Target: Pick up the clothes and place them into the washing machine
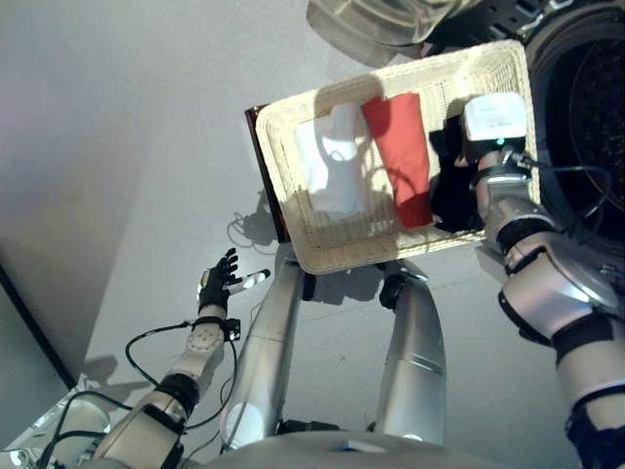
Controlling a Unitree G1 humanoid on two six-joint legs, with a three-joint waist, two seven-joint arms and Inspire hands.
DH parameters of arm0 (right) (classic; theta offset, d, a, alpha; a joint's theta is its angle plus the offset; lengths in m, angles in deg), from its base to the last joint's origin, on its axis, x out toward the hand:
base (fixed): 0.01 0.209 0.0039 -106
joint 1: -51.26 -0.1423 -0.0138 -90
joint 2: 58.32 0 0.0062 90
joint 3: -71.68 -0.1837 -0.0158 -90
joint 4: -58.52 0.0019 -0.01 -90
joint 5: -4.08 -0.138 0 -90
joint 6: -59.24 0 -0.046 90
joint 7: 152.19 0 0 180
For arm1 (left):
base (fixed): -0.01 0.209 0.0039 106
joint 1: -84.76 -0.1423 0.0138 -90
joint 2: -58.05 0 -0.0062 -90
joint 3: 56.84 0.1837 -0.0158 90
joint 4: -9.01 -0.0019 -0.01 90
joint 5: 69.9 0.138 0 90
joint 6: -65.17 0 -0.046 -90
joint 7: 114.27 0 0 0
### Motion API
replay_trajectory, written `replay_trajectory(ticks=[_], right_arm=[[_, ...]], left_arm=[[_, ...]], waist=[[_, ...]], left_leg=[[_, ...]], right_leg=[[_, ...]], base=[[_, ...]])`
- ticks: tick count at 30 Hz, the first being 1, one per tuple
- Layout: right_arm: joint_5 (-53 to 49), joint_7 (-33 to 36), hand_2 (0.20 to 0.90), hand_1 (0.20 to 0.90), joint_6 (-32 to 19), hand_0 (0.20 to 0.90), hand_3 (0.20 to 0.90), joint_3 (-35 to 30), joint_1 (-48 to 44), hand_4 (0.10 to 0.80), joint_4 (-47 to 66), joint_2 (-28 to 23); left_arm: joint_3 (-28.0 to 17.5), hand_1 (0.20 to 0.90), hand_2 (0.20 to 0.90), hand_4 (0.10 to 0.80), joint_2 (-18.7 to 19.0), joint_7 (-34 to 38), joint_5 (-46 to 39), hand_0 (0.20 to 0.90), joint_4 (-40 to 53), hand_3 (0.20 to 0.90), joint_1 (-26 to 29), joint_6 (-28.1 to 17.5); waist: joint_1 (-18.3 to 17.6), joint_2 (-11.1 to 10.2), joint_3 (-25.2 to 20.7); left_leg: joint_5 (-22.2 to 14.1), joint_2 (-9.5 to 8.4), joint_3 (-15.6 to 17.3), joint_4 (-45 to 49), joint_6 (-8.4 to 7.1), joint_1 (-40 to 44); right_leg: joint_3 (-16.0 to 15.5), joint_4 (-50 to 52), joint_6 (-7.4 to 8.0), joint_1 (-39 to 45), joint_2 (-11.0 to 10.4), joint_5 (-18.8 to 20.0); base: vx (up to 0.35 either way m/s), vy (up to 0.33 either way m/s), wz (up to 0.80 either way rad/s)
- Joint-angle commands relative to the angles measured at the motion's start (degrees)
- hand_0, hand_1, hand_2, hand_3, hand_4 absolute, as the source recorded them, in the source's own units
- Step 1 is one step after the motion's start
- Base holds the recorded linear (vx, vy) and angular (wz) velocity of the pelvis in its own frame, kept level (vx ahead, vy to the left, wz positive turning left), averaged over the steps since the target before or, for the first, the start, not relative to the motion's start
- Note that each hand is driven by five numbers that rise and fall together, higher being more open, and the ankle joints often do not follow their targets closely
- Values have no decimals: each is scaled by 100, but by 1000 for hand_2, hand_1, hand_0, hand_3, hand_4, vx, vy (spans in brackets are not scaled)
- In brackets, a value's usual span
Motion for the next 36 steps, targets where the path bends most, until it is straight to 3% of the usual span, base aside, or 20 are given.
replay_trajectory(ticks=[1, 8, 12, 13, 14, 16, 20, 21, 27, 36], right_arm=[[-419, 100, 200, 200, -16, 200, 200, -214, -68, 300, -172, -295], [-2607, 92, 200, 200, -562, 200, 200, -1742, 48, 300, -56, -366], [-4328, 19, 200, 200, -1050, 200, 200, -2862, 400, 300, 139, -294], [-5296, -43, 200, 200, -1295, 200, 200, -3391, 544, 300, 174, -269], [-5299, -44, 200, 200, -1297, 200, 200, -3400, 556, 300, 178, -268], [-6671, -349, 200, 200, -1697, 200, 200, -4139, 1016, 300, 398, -69], [-7864, -657, 200, 200, -1999, 200, 200, -4749, 1414, 300, 477, 160], [-8719, -955, 200, 200, -2227, 200, 200, -5138, 1600, 300, 563, 392], [-9936, -1378, 200, 200, -2604, 200, 200, -5637, 2030, 300, 1053, 1004], [-10072, -1416, 200, 200, -2675, 200, 200, -5647, 2024, 300, 1099, 1201]], left_arm=[[-83, 900, 900, 800, 4, 220, 125, 900, -297, 900, -287, -60], [-107, 900, 900, 800, 45, 175, 223, 900, -335, 900, -427, 18], [-180, 900, 900, 800, 77, 126, 337, 900, -340, 900, -472, 57], [-226, 900, 900, 800, 108, 93, 400, 900, -321, 900, -525, 56], [-220, 900, 900, 800, 114, 93, 399, 900, -319, 900, -529, 56], [-324, 900, 900, 800, 127, 54, 505, 900, -260, 900, -612, 61], [-395, 900, 900, 800, 104, 30, 550, 900, -221, 900, -694, 90], [-424, 900, 900, 800, 54, -13, 572, 900, -218, 900, -737, 100], [-448, 900, 900, 800, -92, -58, 509, 900, -363, 900, -843, 84], [-365, 900, 900, 800, -248, -63, 441, 900, -493, 900, -818, 73]], waist=[[-51, 298, -102], [-95, 258, -210], [-149, 232, -266], [-167, 233, -336], [-160, 229, -329], [-204, 230, -423], [-210, 252, -506], [-217, 307, -539], [-259, 459, -638], [-261, 564, -708]], left_leg=[[-12, 0, -181, -334, -565, 291], [253, 15, -165, -1181, -595, 1309], [551, 31, -99, -1605, -575, 1708], [580, 37, -115, -1756, -579, 1878], [583, 38, -113, -1767, -579, 1897], [657, 41, -109, -1995, -596, 2106], [675, 38, -83, -2122, -594, 2233], [674, 29, -70, -2148, -589, 2260], [652, 7, 17, -2165, -560, 2302], [637, 15, 61, -2141, -553, 2325]], right_leg=[[-153, -348, 42, 678, 183, 1], [-148, -1236, 141, 1655, 286, 282], [-219, -1750, 138, 2093, 301, 575], [-214, -1921, 154, 2257, 325, 606], [-212, -1931, 154, 2274, 327, 610], [-209, -2192, 190, 2494, 340, 675], [-183, -2310, 210, 2595, 358, 693], [-157, -2316, 207, 2599, 358, 694], [-22, -2305, 203, 2589, 354, 686], [73, -2315, 203, 2578, 362, 710]], base=[[12, 4, -9], [33, 1, -7], [-23, -15, -9], [45, -25, -7], [44, -16, -7], [45, -21, -3], [37, -5, -6], [9, 15, -9], [8, 30, -11], [5, 8, -8]])
